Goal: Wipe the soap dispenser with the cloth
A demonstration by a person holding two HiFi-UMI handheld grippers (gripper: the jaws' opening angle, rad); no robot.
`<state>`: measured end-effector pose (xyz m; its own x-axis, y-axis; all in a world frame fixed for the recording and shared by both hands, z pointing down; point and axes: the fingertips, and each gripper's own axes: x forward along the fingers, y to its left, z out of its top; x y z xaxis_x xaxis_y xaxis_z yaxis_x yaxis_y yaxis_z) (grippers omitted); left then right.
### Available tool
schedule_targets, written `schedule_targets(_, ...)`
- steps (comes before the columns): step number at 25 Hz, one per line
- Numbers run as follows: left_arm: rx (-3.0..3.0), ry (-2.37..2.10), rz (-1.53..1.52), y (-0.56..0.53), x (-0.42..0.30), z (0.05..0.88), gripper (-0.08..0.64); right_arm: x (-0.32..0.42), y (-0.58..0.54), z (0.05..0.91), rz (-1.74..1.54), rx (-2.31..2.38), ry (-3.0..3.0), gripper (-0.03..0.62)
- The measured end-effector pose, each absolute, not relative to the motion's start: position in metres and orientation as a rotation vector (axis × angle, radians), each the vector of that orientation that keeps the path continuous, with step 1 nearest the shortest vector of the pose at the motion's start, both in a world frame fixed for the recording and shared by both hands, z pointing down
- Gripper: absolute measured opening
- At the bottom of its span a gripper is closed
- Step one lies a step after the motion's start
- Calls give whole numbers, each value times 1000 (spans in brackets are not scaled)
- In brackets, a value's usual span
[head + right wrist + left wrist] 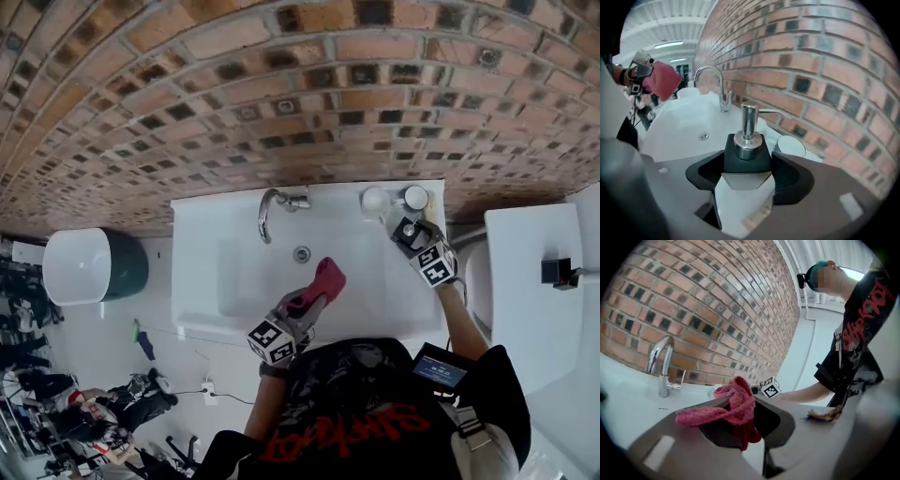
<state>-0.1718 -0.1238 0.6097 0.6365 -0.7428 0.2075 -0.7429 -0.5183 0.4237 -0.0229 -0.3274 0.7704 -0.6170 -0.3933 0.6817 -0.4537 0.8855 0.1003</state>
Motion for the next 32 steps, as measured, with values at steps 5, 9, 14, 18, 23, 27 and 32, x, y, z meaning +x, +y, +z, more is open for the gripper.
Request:
schedule_targets(5,2468,-1043,19,-137,-134,600,48,3,-321,774,282,908,-2239,308)
schedule_targets(9,2494,-1014,37,-131,-116,592,48,-11,-321,778,280,938,-2075,307)
schedule_targets(14,2462,-1061,27,-113,-117,592,48,-5,-324,779,406,896,-1996,311)
schedule_targets(18,2436,-1055,22,-103,-119,602,48,6,-311,772,385,804,-2117,482)
schedule_targets(23,2459,-977,35,-106,-106,610,49,25,-307,785,263,667,-2165,495)
schedule_targets(27,2475,-902,79,-110,-91,620,49,14,-301,808,224,513,-2145,494)
schedule_targets(32,2481,-858,106,-118,-83,625,49,8,-274,809,176,416,-2102,419)
